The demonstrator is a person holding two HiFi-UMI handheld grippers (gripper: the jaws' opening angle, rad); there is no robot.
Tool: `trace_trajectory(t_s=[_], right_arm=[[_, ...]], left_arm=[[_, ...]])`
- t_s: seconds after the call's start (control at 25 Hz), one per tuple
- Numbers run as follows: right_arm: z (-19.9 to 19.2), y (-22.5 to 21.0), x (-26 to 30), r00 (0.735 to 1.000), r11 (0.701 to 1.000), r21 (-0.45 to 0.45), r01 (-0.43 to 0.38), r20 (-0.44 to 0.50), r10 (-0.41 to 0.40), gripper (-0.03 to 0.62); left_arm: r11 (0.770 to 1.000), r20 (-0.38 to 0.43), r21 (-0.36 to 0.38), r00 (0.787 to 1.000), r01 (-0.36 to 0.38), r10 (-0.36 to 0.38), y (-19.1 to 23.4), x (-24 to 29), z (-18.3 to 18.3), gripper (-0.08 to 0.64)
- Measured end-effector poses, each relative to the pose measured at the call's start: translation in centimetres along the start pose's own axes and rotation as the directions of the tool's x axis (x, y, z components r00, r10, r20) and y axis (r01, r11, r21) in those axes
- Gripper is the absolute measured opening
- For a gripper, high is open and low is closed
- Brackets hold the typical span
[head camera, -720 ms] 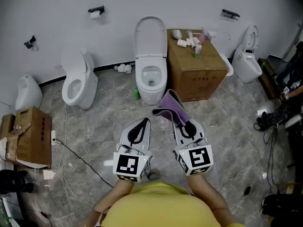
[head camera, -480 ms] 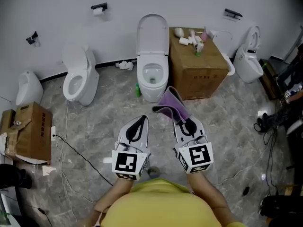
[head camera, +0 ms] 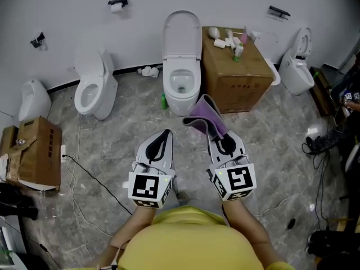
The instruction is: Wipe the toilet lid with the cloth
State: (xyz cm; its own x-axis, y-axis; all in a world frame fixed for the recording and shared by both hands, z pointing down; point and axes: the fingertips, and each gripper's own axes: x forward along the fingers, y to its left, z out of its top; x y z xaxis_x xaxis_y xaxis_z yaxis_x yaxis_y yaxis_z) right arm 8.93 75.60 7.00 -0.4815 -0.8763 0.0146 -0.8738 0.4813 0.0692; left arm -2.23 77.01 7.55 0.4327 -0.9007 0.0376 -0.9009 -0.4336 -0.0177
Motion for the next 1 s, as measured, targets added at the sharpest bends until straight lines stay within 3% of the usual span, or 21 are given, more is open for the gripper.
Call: trace_trajectory(t_s=[0.56, 1.0], right_arm=[[-1.2, -3.4, 6.2, 0.999, 0.999, 0.007, 0.035, -0.022, -0.035, 0.048], [-1.4, -6.7, 19.3, 0.999, 0.999, 0.004, 0.044, -0.031, -0.044, 0.048]], left_arm=[[1.000, -0.003, -0.026, 1.000, -0.003, 0.003, 4.6, 6.2, -0.9, -0.005], [0.998, -0.010, -0.021, 0.998, 0.058, -0.058, 11.7, 17.8, -1.1, -0.005]])
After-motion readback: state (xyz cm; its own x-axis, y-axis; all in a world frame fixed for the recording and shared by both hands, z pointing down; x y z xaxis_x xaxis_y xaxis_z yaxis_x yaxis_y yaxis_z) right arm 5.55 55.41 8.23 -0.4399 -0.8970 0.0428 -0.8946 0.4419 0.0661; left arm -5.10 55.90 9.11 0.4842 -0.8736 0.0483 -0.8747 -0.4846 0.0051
